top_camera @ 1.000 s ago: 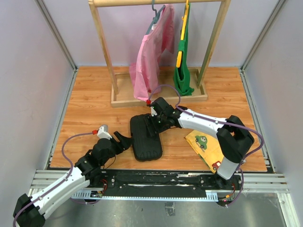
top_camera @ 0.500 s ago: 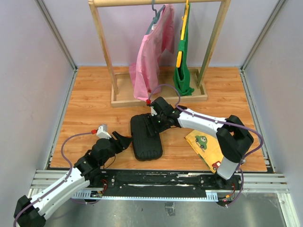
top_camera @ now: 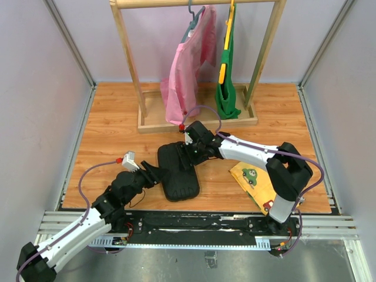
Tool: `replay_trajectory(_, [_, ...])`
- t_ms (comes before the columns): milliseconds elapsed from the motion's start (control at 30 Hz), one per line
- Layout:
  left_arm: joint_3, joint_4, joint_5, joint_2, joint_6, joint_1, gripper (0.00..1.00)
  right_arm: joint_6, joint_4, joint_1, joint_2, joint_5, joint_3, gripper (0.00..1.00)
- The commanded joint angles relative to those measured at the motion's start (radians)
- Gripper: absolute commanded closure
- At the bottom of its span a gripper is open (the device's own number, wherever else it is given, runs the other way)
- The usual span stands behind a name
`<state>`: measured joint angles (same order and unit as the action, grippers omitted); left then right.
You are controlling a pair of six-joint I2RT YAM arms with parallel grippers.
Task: Sort the tools into containers
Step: Close the storage box at the center of the board.
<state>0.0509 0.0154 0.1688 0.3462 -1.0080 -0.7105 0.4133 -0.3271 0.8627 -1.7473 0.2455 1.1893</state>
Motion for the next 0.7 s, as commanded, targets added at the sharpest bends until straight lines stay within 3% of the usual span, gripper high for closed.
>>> replay_trajectory(0, [-0.004, 0.067, -0.024, 0.016, -0.006, -0.004, 0.43, -0.014, -0.024, 0.033, -0.038, 0.033, 0.005, 0.28])
replay_trajectory(167, [0.006, 0.072, -0.02, 0.023, 0.006, -0.004, 0.43, -0.014, -0.024, 0.035, -0.038, 0.032, 0.004, 0.28])
replay_trajectory(300, [0.055, -0.016, 0.042, 0.011, 0.014, -0.005, 0.42, -0.015, -0.026, 0.035, -0.036, 0.03, 0.003, 0.27])
replay_trajectory(667, [0.092, -0.278, 0.142, -0.038, -0.056, -0.004, 0.12, -0.014, -0.029, 0.035, -0.015, -0.02, -0.019, 0.27])
